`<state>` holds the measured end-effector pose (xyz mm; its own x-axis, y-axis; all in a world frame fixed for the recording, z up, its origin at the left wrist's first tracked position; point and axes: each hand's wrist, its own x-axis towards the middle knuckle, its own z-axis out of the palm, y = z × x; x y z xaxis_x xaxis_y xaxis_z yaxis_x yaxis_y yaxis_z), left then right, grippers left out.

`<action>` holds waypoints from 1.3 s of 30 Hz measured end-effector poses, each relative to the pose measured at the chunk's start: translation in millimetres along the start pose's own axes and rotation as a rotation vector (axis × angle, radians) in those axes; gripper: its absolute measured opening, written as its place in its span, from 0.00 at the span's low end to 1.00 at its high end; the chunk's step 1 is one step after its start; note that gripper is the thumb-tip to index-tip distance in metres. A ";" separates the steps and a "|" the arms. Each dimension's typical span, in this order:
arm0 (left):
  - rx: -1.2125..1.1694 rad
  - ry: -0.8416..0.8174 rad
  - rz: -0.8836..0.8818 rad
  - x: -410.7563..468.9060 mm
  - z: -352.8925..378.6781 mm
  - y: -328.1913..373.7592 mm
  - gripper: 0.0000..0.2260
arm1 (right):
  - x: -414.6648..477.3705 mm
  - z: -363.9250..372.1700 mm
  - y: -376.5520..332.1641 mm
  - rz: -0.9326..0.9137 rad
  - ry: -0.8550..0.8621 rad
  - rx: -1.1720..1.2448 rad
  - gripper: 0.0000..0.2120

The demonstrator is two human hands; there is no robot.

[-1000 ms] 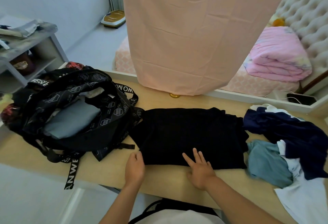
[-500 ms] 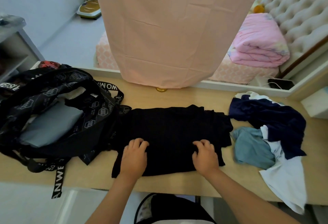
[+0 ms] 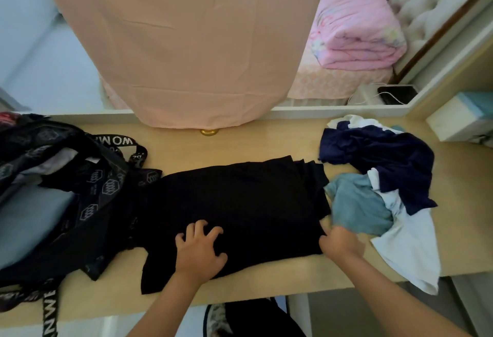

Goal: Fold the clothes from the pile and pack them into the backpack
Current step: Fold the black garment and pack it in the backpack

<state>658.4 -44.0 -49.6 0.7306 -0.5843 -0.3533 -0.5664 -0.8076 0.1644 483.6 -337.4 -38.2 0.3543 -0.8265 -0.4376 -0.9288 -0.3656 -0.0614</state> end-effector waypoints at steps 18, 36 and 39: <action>0.194 0.139 0.082 188.5 -72.9 41.6 0.18 | 135.5 -53.3 -153.0 -0.324 -0.011 0.220 0.17; 0.118 0.049 0.218 161.9 -38.8 99.4 0.25 | 122.4 -10.6 -59.0 -0.441 0.337 0.420 0.22; 0.141 0.118 0.231 170.7 -48.3 128.8 0.20 | 134.8 -21.3 -32.5 -0.379 0.347 0.305 0.22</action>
<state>728.5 -251.7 -44.2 0.6106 -0.7635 -0.2102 -0.7645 -0.6376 0.0954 563.9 -446.1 -76.0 0.6342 -0.7729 -0.0199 -0.7022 -0.5650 -0.4331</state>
